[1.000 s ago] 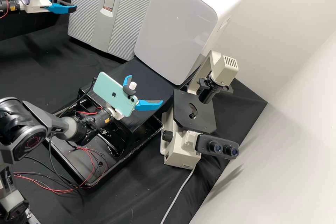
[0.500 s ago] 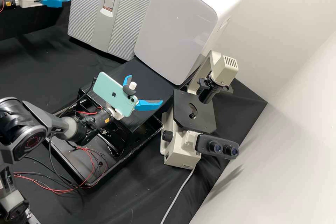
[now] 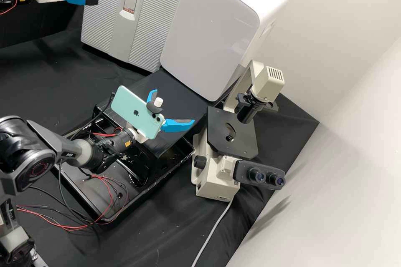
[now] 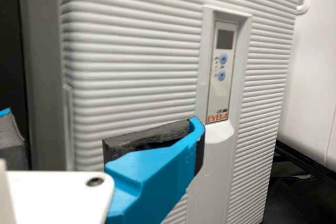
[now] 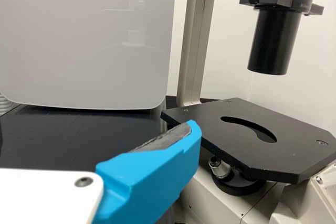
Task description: Open the incubator door
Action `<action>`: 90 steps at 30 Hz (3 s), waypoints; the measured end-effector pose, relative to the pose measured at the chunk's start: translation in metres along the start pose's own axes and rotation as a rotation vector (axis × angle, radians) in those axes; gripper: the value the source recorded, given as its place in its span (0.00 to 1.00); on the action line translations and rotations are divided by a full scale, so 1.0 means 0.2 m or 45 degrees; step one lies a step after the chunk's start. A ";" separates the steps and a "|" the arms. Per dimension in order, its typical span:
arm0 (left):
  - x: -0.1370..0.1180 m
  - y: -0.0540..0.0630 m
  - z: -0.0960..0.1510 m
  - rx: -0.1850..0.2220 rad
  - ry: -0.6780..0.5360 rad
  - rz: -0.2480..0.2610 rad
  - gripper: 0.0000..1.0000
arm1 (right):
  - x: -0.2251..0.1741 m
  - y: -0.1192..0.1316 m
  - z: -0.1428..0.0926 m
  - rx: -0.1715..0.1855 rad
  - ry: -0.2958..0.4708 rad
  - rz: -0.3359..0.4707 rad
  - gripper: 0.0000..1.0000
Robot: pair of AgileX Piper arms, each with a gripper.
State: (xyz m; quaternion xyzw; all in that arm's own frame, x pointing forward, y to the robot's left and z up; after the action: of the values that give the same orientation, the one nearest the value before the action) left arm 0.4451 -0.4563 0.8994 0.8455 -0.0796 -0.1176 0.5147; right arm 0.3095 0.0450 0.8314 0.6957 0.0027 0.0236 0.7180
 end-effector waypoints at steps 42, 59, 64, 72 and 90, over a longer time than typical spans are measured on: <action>0.11 -0.11 0.05 -0.056 -0.056 -0.099 0.00 | 0.00 0.00 0.00 0.000 0.000 0.000 1.00; 0.11 -0.10 0.06 -0.053 -0.057 -0.094 0.00 | 0.00 0.00 0.00 0.000 0.000 0.000 1.00; 0.10 -0.09 0.06 -0.054 -0.057 -0.091 0.00 | 0.00 0.00 0.00 0.000 0.000 0.000 1.00; 0.10 -0.09 0.05 -0.076 -0.032 -0.082 0.00 | 0.00 0.00 0.00 0.000 0.000 0.000 1.00; 0.08 -0.07 0.04 -0.129 0.033 -0.072 0.00 | 0.00 0.00 0.00 0.000 0.000 0.000 1.00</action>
State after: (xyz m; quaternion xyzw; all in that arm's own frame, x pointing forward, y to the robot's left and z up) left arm 0.4587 -0.4609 0.8805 0.8218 -0.0429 -0.1249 0.5543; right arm 0.3095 0.0450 0.8314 0.6957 0.0027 0.0236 0.7180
